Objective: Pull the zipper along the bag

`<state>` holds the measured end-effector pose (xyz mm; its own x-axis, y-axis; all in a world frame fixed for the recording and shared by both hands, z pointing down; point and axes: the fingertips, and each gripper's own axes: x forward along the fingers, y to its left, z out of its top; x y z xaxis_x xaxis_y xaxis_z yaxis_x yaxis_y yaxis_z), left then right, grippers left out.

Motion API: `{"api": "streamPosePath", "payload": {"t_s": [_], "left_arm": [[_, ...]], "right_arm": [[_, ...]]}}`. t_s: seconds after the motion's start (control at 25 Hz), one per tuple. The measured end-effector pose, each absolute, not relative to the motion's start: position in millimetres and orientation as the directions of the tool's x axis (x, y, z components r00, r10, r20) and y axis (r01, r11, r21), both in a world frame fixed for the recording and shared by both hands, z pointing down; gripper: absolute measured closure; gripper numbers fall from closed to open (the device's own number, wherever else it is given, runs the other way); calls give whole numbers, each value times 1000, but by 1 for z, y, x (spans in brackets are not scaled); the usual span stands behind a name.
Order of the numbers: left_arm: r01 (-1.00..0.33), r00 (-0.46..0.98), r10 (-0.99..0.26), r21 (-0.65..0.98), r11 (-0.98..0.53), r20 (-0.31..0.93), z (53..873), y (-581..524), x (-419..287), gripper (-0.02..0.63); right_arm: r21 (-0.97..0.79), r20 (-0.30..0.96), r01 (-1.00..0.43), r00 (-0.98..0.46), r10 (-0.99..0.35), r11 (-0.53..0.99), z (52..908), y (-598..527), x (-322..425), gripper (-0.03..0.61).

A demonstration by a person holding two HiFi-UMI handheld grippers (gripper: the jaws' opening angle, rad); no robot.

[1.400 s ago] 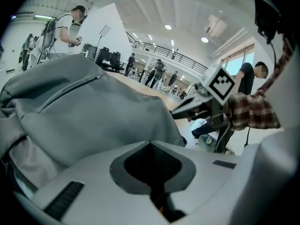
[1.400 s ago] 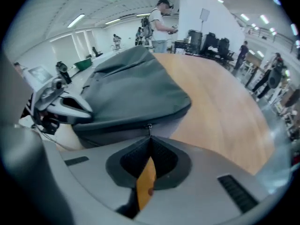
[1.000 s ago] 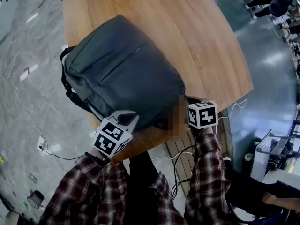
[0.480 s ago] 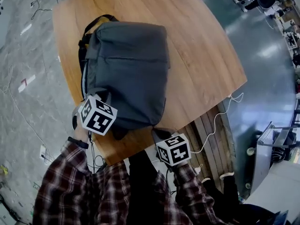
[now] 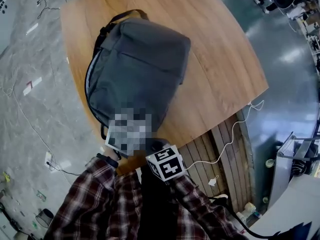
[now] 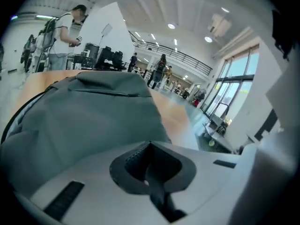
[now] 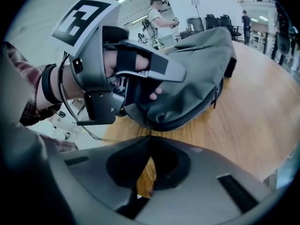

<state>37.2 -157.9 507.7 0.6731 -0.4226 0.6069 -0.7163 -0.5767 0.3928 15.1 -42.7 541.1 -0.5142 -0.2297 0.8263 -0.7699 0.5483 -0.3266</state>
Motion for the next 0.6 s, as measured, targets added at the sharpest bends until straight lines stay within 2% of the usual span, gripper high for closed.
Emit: {"api": "streamPosePath", "payload": {"t_s": [0.12, 0.6], "left_arm": [[-707, 660, -397, 350, -614, 637, 516, -157, 43, 603], [-668, 673, -340, 344, -660, 657, 518, -150, 52, 603]], "right_arm": [[-264, 849, -770, -471, -238, 581, 543, -45, 30, 569], [-95, 877, -762, -369, -309, 641, 539, -100, 96, 568]]}}
